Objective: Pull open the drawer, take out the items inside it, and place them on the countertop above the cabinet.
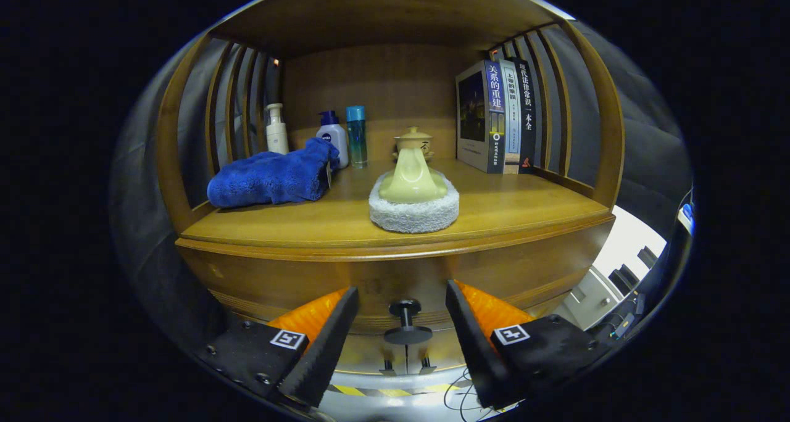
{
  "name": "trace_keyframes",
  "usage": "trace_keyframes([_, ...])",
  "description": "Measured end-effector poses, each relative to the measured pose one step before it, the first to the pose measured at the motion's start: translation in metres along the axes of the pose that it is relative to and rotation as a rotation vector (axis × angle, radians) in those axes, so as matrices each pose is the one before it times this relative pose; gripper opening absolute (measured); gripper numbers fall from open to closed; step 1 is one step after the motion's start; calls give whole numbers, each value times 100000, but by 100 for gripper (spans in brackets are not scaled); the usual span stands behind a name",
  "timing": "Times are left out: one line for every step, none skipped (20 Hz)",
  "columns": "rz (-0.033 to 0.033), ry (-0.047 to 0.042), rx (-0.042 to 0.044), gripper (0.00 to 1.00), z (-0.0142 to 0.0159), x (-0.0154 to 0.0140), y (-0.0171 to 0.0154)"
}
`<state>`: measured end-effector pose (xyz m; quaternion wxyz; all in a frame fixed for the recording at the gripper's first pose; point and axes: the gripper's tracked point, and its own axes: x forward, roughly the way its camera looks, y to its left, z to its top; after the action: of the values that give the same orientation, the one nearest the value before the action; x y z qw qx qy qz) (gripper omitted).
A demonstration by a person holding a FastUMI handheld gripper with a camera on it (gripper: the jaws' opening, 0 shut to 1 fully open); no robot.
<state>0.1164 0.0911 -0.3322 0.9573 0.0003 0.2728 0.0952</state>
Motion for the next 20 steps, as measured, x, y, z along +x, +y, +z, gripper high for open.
trace_keyframes([-637,-405,-797,95,-119,-275,-159])
trace_keyframes([-1678,-73,-1128,97,70,-12,-250])
trace_keyframes([-749,-1050,-707,98,496,-233,-196])
trace_keyframes([-120,-1170,-109,99,566,-225,65])
trace_keyframes([-126,-592,-260,99,515,-265,-48])
trace_keyframes([133,268,-562,98,86,-767,-136])
trace_keyframes([607,-156,-445,98,192,-640,-115])
trace_keyframes([-161,-465,-328,98,343,-566,-397])
trace_keyframes([-302,-893,-59,98,402,-661,-451])
trace_keyframes([-620,-998,177,98,588,-716,-491])
trace_keyframes([-519,-1294,479,99,773,-772,-440])
trace_keyframes([-478,-1537,685,99,800,-631,-460])
trace_keyframes([-612,-1715,529,99,969,-687,-398])
trace_keyframes([-576,-1794,346,98,1053,-604,-460])
trace_keyframes([-715,-1688,4,98,1037,-654,-407])
trace_keyframes([-676,-1548,-105,98,1047,-527,-423])
trace_keyframes([-652,-1674,71,98,1071,-549,-364])
trace_keyframes([-781,-1500,78,98,1089,-412,-383])
trace_keyframes([-1015,-1231,197,98,961,-411,-529])
trace_keyframes([-631,-1139,500,98,941,-255,-270])
